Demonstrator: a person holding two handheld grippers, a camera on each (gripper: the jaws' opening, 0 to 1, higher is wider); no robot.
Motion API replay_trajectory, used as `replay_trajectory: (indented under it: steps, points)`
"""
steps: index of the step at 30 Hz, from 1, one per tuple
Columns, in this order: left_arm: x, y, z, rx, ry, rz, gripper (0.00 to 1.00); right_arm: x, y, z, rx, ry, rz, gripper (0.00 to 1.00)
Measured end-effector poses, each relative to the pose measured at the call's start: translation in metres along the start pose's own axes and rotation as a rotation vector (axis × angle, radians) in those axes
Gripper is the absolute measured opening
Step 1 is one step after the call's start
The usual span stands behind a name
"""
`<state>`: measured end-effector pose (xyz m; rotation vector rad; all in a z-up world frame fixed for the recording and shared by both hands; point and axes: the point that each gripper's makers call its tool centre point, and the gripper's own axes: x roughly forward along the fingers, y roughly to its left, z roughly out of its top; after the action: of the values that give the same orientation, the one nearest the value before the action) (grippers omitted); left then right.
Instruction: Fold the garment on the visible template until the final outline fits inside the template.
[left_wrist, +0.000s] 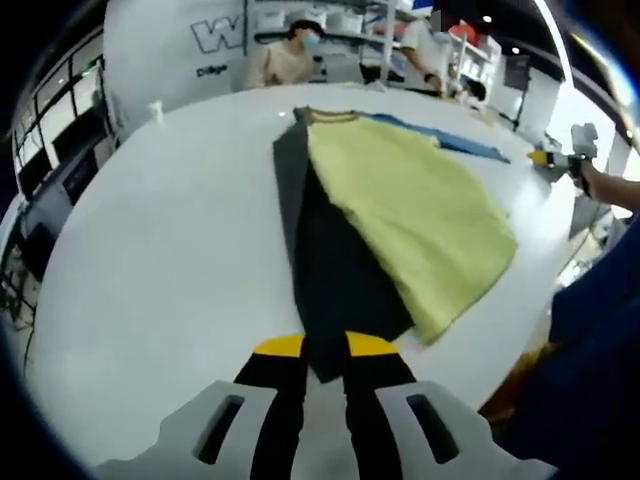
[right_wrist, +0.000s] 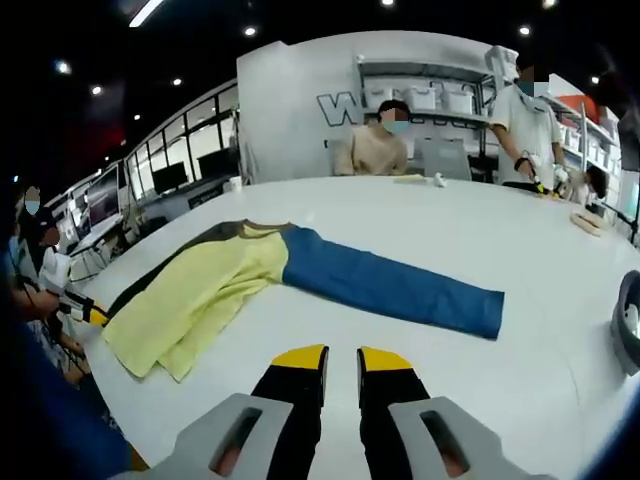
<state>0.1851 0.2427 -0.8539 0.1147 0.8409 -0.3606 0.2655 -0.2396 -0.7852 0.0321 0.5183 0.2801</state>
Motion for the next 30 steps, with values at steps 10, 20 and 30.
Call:
replay_trajectory:
  steps: [10, 20, 30]
  points:
    - [0.000, 0.003, 0.000, 0.062, 0.001, 0.014, 0.00, 0.001, 0.006, -0.004, 0.001, -0.001, 0.012, 0.09]
    - [-0.018, 0.044, 0.022, 0.085, -0.011, 0.067, 0.00, -0.001, 0.007, -0.010, 0.029, -0.006, 0.004, 0.08]
    - [-0.028, 0.087, 0.049, 0.121, -0.028, 0.125, 0.00, -0.003, 0.013, -0.018, 0.046, 0.010, 0.000, 0.07]
